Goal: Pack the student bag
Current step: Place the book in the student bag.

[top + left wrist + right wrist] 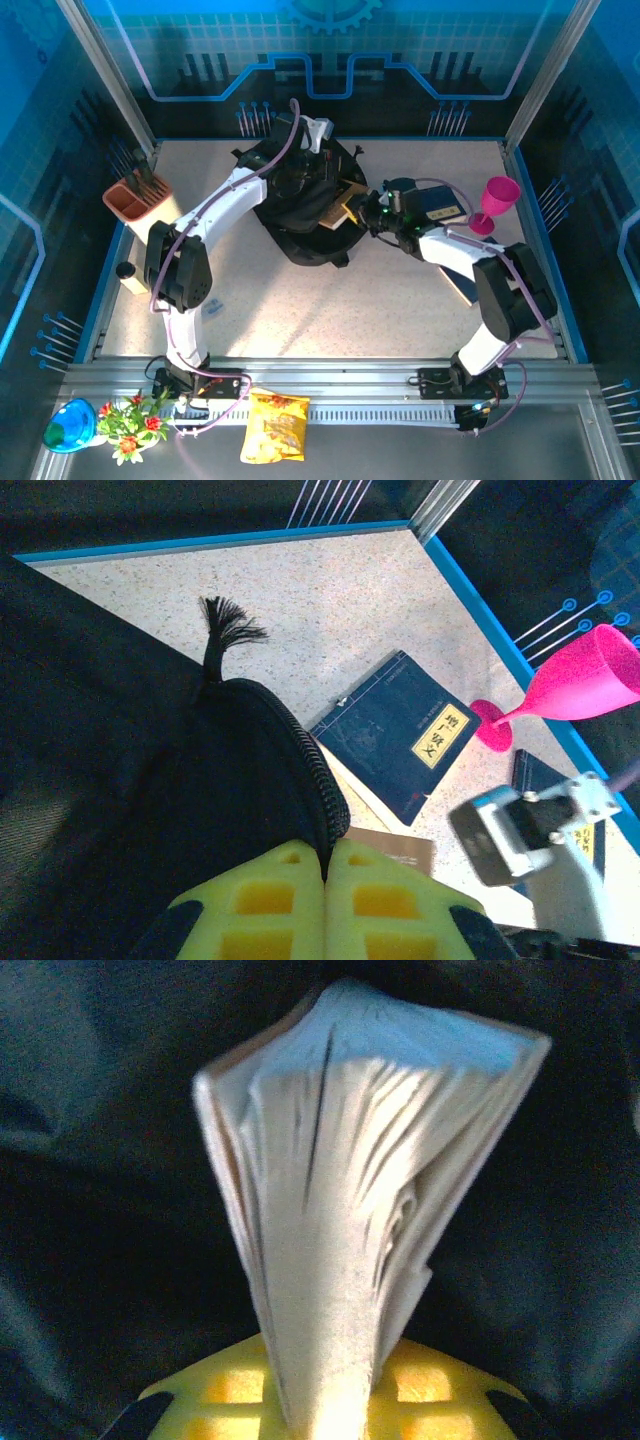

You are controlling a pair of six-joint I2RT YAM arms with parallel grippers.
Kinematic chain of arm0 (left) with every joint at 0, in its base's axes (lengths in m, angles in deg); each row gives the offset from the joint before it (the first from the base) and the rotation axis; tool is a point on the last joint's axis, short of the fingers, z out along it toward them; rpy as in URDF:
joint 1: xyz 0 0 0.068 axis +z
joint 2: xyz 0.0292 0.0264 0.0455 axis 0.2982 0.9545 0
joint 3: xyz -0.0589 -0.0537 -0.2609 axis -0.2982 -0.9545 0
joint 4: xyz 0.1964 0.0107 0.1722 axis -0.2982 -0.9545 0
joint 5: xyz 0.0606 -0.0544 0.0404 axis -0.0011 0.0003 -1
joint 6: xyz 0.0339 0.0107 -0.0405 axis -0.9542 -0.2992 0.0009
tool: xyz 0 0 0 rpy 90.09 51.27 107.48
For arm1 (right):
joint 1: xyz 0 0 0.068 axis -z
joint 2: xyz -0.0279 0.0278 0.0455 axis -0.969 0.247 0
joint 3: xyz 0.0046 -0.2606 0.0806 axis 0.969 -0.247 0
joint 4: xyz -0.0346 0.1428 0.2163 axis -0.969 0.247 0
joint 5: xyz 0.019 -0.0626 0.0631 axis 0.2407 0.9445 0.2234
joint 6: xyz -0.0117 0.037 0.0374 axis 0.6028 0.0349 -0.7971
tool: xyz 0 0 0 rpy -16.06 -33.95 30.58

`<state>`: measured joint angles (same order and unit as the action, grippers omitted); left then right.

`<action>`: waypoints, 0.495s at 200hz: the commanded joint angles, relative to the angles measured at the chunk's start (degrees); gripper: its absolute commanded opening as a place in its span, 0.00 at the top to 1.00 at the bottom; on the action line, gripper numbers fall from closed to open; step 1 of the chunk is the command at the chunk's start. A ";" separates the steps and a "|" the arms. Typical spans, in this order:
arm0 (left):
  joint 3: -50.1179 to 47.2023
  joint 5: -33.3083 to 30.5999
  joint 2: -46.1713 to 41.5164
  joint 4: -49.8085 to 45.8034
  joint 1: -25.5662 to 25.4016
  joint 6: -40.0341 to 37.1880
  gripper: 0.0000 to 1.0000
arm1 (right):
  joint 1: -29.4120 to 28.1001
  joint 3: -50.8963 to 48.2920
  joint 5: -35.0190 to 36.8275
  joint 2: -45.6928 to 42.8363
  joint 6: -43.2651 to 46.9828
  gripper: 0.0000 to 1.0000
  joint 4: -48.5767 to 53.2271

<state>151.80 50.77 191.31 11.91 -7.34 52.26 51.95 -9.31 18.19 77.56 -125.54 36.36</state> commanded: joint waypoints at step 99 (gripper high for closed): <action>-1.96 3.77 -7.08 6.07 -0.10 6.55 0.98 | -5.14 15.07 10.89 17.04 -2.40 0.87 -4.96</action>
<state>149.99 51.82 188.25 12.98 -7.34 56.87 48.02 1.99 25.44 91.85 -127.00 34.24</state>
